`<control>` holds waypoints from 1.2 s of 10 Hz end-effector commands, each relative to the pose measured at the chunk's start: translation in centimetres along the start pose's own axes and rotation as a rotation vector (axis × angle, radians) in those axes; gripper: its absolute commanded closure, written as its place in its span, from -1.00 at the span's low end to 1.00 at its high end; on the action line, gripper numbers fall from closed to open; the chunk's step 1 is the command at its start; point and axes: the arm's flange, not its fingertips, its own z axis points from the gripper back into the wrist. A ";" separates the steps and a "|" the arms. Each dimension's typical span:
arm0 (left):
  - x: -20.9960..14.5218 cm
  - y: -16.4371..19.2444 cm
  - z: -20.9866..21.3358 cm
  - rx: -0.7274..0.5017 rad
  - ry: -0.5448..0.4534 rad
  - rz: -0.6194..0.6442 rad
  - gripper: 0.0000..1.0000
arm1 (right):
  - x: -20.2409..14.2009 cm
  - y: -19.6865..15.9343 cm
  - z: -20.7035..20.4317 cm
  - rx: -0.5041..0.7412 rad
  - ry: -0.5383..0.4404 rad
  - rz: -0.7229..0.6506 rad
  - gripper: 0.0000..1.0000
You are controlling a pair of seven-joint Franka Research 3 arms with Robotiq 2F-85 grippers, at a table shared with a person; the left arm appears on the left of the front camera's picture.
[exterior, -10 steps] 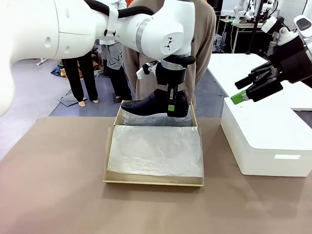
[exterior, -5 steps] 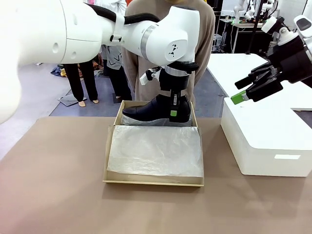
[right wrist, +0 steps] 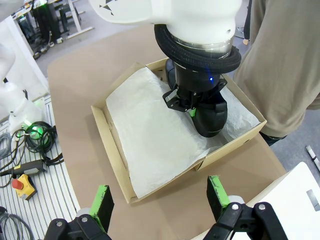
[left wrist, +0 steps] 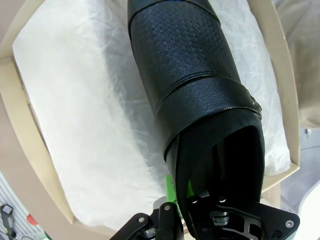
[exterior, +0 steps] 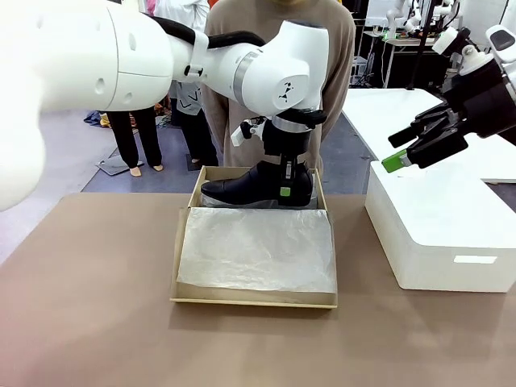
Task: Pack the shoes into the box.
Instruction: Place the other shoe of the Shoes into the Shoes Box.
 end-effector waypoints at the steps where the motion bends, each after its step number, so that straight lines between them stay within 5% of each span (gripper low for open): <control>1: -0.5 -0.6 0.2 -0.032 -0.040 0.037 1.00 | 0.2 -0.4 -0.1 0.015 -0.027 0.020 -1.00; 12: -1.0 -1.5 -2.9 0.025 0.000 -0.004 1.00 | 0.2 -0.4 -0.1 0.015 -0.027 0.020 -1.00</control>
